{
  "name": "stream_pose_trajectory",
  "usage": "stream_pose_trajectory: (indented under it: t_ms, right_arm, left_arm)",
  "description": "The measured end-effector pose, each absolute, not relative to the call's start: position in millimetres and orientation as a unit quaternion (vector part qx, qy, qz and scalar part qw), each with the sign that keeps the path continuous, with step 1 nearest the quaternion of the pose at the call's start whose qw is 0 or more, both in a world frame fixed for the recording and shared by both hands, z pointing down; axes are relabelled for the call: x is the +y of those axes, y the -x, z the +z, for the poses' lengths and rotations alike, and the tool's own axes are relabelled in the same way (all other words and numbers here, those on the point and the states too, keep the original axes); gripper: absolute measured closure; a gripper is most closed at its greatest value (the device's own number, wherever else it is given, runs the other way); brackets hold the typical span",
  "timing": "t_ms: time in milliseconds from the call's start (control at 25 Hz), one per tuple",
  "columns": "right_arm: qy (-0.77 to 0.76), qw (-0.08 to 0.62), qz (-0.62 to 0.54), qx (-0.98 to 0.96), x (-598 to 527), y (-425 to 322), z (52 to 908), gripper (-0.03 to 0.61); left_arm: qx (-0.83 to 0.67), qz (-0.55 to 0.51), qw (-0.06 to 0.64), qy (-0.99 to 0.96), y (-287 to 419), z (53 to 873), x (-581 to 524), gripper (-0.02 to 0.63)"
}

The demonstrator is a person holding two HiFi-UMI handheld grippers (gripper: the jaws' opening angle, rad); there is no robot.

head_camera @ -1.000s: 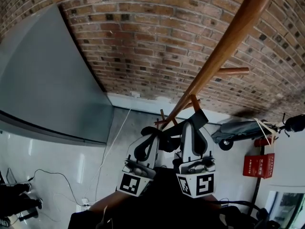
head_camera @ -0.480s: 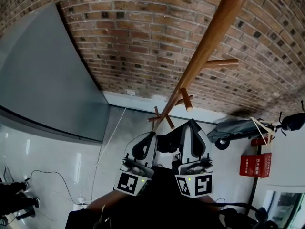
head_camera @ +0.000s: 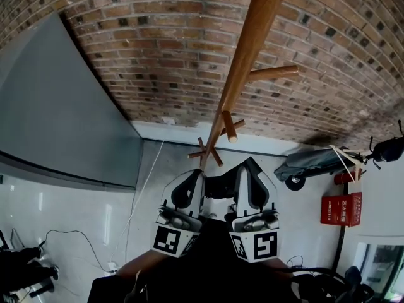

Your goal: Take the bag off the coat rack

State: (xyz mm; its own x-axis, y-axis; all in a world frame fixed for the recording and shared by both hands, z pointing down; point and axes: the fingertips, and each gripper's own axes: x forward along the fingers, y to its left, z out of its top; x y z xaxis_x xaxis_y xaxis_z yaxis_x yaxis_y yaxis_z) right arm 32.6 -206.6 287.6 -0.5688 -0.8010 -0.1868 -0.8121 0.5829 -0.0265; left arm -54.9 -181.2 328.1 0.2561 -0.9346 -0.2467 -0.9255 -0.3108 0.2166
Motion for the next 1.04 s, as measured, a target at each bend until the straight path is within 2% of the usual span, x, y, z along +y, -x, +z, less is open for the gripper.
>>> stream_pose_trajectory:
  t_ms: [1040]
  right_arm:
    - [0.457,0.082,0.03,0.885,-191.5,-50.2,289.6,0.558]
  left_arm:
    - [-0.596,-0.161,0.014,-0.787,43.6,326.7,-165.3,0.595]
